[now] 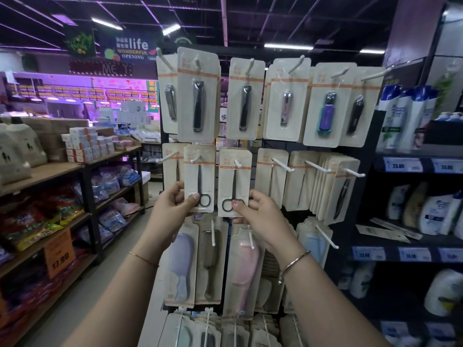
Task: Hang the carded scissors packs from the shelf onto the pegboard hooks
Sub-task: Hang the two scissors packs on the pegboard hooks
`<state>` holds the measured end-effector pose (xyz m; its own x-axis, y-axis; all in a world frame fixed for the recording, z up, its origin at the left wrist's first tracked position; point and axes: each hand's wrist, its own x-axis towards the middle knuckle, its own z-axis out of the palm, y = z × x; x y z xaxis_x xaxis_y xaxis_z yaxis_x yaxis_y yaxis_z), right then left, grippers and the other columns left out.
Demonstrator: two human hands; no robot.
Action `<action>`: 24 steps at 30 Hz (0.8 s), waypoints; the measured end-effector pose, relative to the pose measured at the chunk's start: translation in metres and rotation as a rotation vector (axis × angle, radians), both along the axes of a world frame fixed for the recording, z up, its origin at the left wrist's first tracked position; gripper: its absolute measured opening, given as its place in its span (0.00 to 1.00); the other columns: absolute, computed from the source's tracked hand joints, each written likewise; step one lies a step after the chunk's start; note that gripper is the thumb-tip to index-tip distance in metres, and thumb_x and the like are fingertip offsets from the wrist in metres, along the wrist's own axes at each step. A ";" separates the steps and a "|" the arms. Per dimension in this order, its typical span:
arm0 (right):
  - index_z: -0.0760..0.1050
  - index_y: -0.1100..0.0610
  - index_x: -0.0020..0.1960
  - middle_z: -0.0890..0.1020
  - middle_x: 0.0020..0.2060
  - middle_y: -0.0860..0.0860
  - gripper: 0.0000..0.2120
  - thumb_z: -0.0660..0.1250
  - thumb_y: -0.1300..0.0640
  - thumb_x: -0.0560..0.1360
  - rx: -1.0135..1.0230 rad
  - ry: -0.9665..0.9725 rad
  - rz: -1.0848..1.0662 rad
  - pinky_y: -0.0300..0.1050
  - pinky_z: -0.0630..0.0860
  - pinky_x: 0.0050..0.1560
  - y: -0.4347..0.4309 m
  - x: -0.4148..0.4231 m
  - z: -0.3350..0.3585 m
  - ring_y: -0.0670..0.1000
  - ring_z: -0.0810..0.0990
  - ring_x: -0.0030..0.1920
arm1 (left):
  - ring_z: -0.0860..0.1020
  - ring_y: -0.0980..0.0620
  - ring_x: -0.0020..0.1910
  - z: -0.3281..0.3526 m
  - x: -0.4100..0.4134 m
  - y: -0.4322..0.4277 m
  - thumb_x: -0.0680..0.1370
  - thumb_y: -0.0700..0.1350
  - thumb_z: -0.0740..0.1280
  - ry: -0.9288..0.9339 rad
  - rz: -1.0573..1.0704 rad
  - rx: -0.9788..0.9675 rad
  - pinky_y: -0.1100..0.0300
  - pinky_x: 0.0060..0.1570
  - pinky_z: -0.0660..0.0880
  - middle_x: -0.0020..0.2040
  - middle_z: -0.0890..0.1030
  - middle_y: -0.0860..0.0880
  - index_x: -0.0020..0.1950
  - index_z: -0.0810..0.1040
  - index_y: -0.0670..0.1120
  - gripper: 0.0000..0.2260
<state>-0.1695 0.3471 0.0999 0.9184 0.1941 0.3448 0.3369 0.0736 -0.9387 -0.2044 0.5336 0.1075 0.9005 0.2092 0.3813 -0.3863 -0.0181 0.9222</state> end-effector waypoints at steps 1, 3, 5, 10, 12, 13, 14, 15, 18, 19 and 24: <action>0.74 0.67 0.56 0.84 0.50 0.64 0.12 0.68 0.63 0.75 -0.001 0.002 -0.006 0.37 0.81 0.37 0.000 0.001 0.000 0.52 0.82 0.41 | 0.76 0.41 0.50 0.001 0.000 0.000 0.78 0.35 0.64 0.008 -0.004 0.000 0.40 0.57 0.76 0.50 0.72 0.40 0.67 0.66 0.33 0.19; 0.73 0.69 0.57 0.83 0.51 0.65 0.13 0.68 0.63 0.75 -0.002 0.005 -0.009 0.36 0.81 0.36 0.001 0.001 0.001 0.53 0.82 0.42 | 0.76 0.41 0.50 0.001 -0.001 0.001 0.78 0.35 0.64 0.019 -0.009 0.005 0.39 0.58 0.75 0.50 0.73 0.40 0.68 0.66 0.34 0.19; 0.73 0.69 0.57 0.83 0.52 0.65 0.13 0.68 0.64 0.75 -0.004 0.006 -0.010 0.36 0.81 0.35 0.003 0.002 0.001 0.53 0.82 0.43 | 0.80 0.39 0.53 0.001 -0.001 0.003 0.78 0.35 0.64 0.019 -0.004 0.014 0.40 0.57 0.76 0.51 0.79 0.34 0.67 0.67 0.34 0.18; 0.71 0.72 0.56 0.84 0.48 0.62 0.14 0.67 0.64 0.75 -0.026 0.017 -0.023 0.36 0.80 0.34 0.006 0.004 0.004 0.52 0.82 0.39 | 0.80 0.33 0.55 0.001 -0.001 0.007 0.78 0.36 0.64 0.021 -0.004 0.033 0.41 0.56 0.77 0.55 0.80 0.30 0.63 0.70 0.35 0.14; 0.73 0.69 0.56 0.84 0.46 0.59 0.12 0.68 0.64 0.75 -0.014 0.041 -0.013 0.36 0.81 0.34 0.007 0.003 0.006 0.51 0.82 0.39 | 0.81 0.35 0.53 0.002 -0.002 0.007 0.78 0.36 0.65 0.019 -0.007 0.039 0.43 0.54 0.79 0.53 0.82 0.33 0.60 0.72 0.36 0.12; 0.74 0.68 0.55 0.83 0.47 0.58 0.11 0.68 0.64 0.75 0.000 0.055 -0.006 0.36 0.81 0.35 0.007 0.003 0.007 0.51 0.82 0.39 | 0.81 0.36 0.52 0.002 -0.001 0.008 0.78 0.36 0.65 0.016 -0.007 0.044 0.43 0.54 0.79 0.52 0.82 0.34 0.60 0.72 0.36 0.11; 0.75 0.67 0.54 0.83 0.47 0.58 0.10 0.68 0.64 0.75 0.011 0.068 -0.002 0.36 0.82 0.35 0.007 0.002 0.008 0.51 0.82 0.40 | 0.82 0.37 0.51 0.002 -0.001 0.008 0.78 0.36 0.65 0.014 -0.006 0.050 0.43 0.54 0.79 0.51 0.83 0.34 0.59 0.73 0.36 0.11; 0.75 0.65 0.52 0.83 0.46 0.58 0.08 0.68 0.64 0.75 0.022 0.078 0.001 0.37 0.82 0.36 0.007 0.001 0.008 0.51 0.82 0.41 | 0.82 0.38 0.51 0.002 -0.001 0.009 0.78 0.36 0.65 0.013 -0.004 0.056 0.44 0.54 0.79 0.51 0.83 0.34 0.59 0.73 0.36 0.11; 0.74 0.65 0.49 0.83 0.48 0.59 0.08 0.70 0.62 0.74 0.014 0.091 -0.021 0.39 0.83 0.39 0.004 -0.003 0.008 0.51 0.82 0.42 | 0.83 0.44 0.46 0.000 -0.002 0.011 0.78 0.37 0.66 0.014 0.005 0.084 0.50 0.49 0.82 0.46 0.83 0.38 0.59 0.73 0.37 0.11; 0.74 0.65 0.49 0.82 0.48 0.60 0.10 0.71 0.61 0.73 0.002 0.092 -0.028 0.39 0.83 0.40 0.002 -0.004 0.008 0.51 0.82 0.42 | 0.82 0.46 0.43 0.000 -0.003 0.011 0.77 0.38 0.67 0.017 0.012 0.096 0.53 0.48 0.82 0.42 0.82 0.40 0.59 0.73 0.37 0.12; 0.74 0.50 0.45 0.81 0.47 0.54 0.07 0.72 0.58 0.73 -0.123 0.036 -0.166 0.48 0.83 0.49 -0.010 -0.012 0.006 0.52 0.83 0.43 | 0.80 0.44 0.44 -0.003 -0.012 0.017 0.75 0.39 0.70 0.036 0.111 0.188 0.48 0.50 0.80 0.44 0.78 0.40 0.59 0.74 0.40 0.14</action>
<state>-0.1814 0.3375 0.1056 0.9527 0.0776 0.2938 0.3005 -0.0964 -0.9489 -0.2161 0.5501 0.1047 0.8895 0.2363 0.3910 -0.3393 -0.2316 0.9117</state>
